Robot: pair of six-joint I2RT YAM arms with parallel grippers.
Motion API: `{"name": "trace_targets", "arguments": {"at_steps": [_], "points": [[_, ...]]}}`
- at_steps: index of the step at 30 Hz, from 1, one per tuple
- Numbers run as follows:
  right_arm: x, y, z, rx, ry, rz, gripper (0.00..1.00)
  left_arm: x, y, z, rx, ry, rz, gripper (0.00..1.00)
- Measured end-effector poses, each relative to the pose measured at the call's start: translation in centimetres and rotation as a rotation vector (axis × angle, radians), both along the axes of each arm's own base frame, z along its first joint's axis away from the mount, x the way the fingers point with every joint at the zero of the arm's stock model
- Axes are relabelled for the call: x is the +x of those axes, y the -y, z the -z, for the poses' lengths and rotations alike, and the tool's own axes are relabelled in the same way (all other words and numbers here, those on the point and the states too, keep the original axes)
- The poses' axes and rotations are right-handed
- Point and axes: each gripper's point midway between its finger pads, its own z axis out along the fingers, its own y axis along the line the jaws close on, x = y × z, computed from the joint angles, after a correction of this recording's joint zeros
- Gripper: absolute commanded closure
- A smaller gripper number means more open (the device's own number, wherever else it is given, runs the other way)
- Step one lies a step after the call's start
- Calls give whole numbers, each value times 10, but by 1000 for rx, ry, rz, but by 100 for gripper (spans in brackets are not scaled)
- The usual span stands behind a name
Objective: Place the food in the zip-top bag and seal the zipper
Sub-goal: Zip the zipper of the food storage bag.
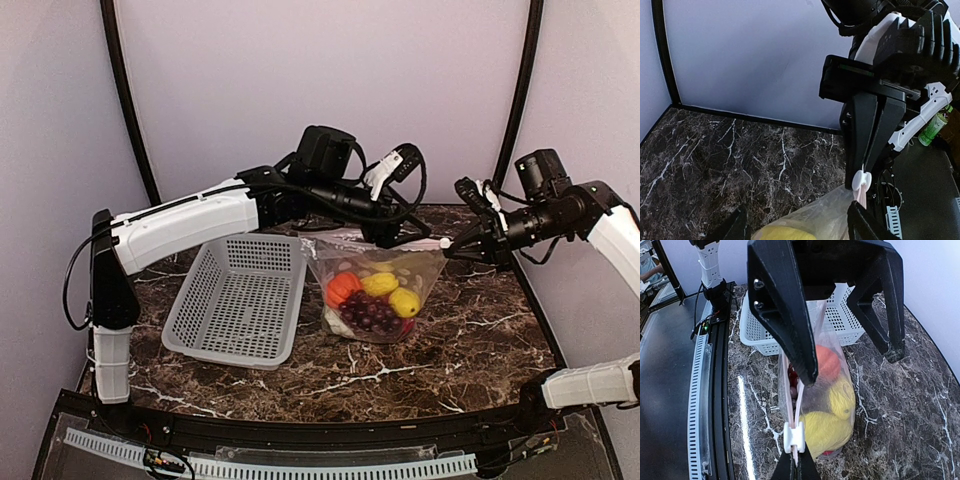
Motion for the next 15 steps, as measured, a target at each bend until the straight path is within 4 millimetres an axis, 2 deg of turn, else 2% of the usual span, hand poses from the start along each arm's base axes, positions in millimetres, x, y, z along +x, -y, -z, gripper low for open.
{"name": "trace_targets", "arguments": {"at_steps": [9, 15], "points": [[0, -4, 0, -7, -13, -13, 100, -18, 7, -8, -15, 24, 49, 40], [1, -5, -2, -6, -15, -15, 100, -31, 11, -13, -20, 45, 97, 53]]}}
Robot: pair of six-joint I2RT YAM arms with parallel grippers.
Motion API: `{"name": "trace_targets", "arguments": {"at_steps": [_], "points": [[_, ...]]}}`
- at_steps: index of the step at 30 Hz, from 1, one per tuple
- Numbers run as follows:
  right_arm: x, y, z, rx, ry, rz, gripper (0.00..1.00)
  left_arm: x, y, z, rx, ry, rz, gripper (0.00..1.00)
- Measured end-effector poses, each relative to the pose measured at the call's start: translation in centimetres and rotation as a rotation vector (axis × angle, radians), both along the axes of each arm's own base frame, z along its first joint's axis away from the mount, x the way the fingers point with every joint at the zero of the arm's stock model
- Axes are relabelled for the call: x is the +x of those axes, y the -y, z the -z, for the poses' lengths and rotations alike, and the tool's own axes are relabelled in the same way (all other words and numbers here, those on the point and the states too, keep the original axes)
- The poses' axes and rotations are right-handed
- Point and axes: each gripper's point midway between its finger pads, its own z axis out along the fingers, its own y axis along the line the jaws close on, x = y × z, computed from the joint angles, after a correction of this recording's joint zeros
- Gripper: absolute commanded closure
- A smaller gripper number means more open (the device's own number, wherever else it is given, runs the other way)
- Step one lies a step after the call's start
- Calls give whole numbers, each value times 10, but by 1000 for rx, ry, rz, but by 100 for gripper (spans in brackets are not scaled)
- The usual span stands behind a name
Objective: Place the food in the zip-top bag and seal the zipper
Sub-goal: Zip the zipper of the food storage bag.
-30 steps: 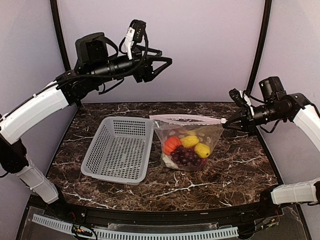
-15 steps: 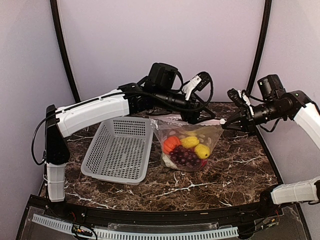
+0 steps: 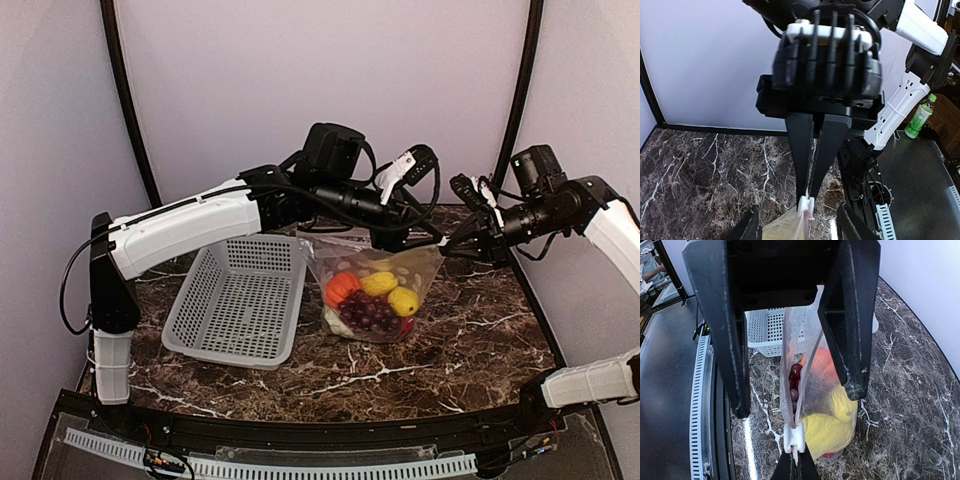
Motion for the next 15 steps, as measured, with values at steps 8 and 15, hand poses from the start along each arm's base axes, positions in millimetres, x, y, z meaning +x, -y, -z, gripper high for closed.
{"name": "trace_targets", "arguments": {"at_steps": [8, 15], "points": [[1, -1, 0, 0, -10, 6, 100, -6, 0, 0, 0, -5, 38, 58], [0, -3, -2, 2, -12, 0, 100, -4, 6, 16, 25, -31, 43, 68]]}}
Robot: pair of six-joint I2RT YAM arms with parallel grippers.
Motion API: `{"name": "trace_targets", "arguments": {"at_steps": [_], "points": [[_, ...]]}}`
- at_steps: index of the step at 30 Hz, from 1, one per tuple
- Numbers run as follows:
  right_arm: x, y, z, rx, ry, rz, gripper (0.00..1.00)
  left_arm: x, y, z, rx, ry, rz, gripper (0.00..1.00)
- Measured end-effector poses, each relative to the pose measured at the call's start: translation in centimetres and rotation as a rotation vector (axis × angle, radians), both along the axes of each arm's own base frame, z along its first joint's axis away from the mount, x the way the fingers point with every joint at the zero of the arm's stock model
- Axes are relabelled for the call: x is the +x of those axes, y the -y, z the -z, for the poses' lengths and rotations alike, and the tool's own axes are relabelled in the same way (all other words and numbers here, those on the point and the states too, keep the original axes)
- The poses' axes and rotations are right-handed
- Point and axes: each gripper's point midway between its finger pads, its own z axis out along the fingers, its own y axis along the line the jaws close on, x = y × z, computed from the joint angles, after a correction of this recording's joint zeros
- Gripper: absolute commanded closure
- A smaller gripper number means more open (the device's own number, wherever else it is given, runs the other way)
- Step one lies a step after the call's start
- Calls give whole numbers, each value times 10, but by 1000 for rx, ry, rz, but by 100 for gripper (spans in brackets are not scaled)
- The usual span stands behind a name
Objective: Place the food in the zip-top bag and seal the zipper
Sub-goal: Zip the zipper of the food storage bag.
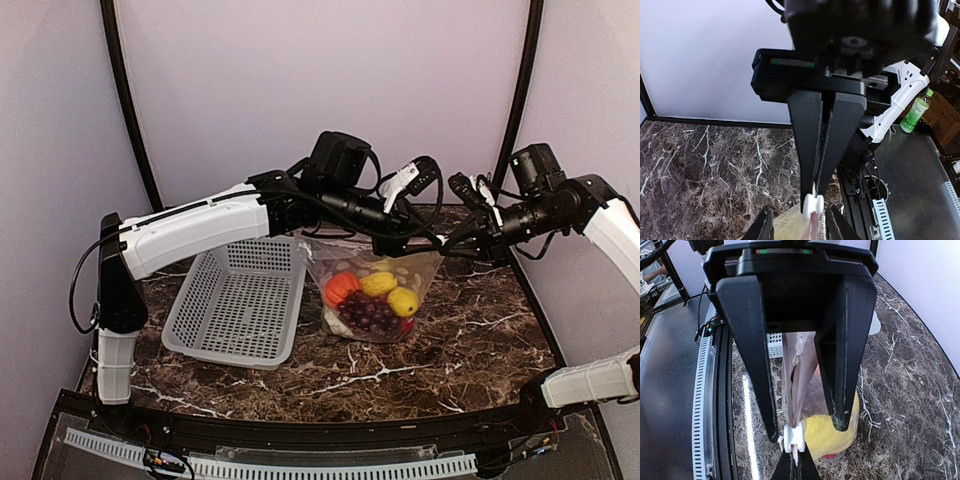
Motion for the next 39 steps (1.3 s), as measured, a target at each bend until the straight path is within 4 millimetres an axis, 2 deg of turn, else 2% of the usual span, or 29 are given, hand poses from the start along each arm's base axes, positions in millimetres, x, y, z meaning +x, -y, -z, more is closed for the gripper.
{"name": "trace_targets", "arguments": {"at_steps": [6, 15, 23, 27, 29, 31, 34, 39], "points": [[1, -2, 0, -3, -4, -1, 100, 0, 4, 5, 2, -15, 14, 82], [2, -2, -1, -4, -6, 4, 100, -4, 4, -1, -9, -16, 32, 95], [5, 0, -3, 5, -3, 16, 100, -2, 1, 0, 12, 2, 24, 99], [11, 9, -4, 19, -12, 45, 100, 2, -1, 2, 20, 29, -1, 99], [16, 17, -4, 27, -17, 71, 100, 3, -8, 9, 34, 31, -17, 99], [21, 26, -5, 36, -24, 99, 100, 1, -25, 17, 53, 30, -39, 99], [25, 34, -6, 51, -27, 121, 100, -1, -52, 22, 66, 27, -75, 99], [31, 43, -9, 66, -18, 150, 100, 1, -110, 28, 87, 15, -162, 99]]}}
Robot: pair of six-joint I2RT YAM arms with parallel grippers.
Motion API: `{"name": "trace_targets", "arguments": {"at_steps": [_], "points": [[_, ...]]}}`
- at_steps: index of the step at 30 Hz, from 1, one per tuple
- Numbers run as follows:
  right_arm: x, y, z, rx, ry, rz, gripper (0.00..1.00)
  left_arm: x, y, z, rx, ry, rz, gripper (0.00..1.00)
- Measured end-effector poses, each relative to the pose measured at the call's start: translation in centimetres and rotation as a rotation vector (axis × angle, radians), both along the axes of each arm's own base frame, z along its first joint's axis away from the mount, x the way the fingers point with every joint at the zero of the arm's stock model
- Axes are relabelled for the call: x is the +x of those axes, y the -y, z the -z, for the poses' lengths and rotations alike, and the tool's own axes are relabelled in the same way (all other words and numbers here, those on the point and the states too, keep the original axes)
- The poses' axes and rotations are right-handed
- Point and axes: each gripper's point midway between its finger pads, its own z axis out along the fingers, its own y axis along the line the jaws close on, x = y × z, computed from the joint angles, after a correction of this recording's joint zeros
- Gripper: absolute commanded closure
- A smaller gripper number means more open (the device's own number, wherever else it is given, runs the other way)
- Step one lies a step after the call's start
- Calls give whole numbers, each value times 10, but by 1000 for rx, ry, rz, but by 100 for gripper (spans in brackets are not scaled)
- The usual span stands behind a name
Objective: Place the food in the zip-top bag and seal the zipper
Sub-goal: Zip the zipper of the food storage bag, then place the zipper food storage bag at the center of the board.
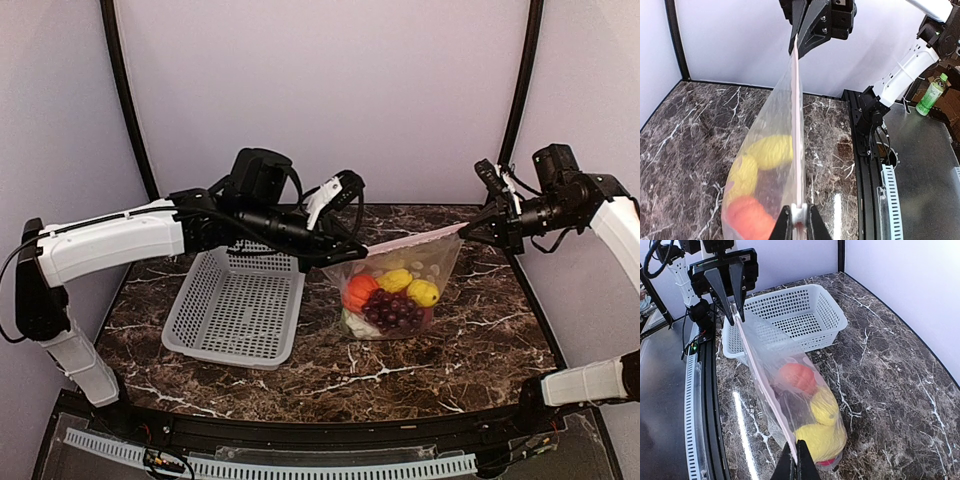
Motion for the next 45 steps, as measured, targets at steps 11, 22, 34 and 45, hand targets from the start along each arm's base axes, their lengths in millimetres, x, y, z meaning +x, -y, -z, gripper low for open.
{"name": "trace_targets", "arguments": {"at_steps": [11, 22, 34, 45], "points": [[1, 1, -1, 13, -12, 5, 100, 0, -50, 9, 7, 11, -96, 99], [1, 0, -1, 21, -20, 2, 100, -3, -77, 9, -1, 33, -147, 99], [10, -3, -1, 36, -20, -5, 100, 4, -76, 7, -15, 50, -173, 99], [107, 12, -41, -10, 150, 96, 100, 121, -24, -33, -36, 184, -281, 99]]}}
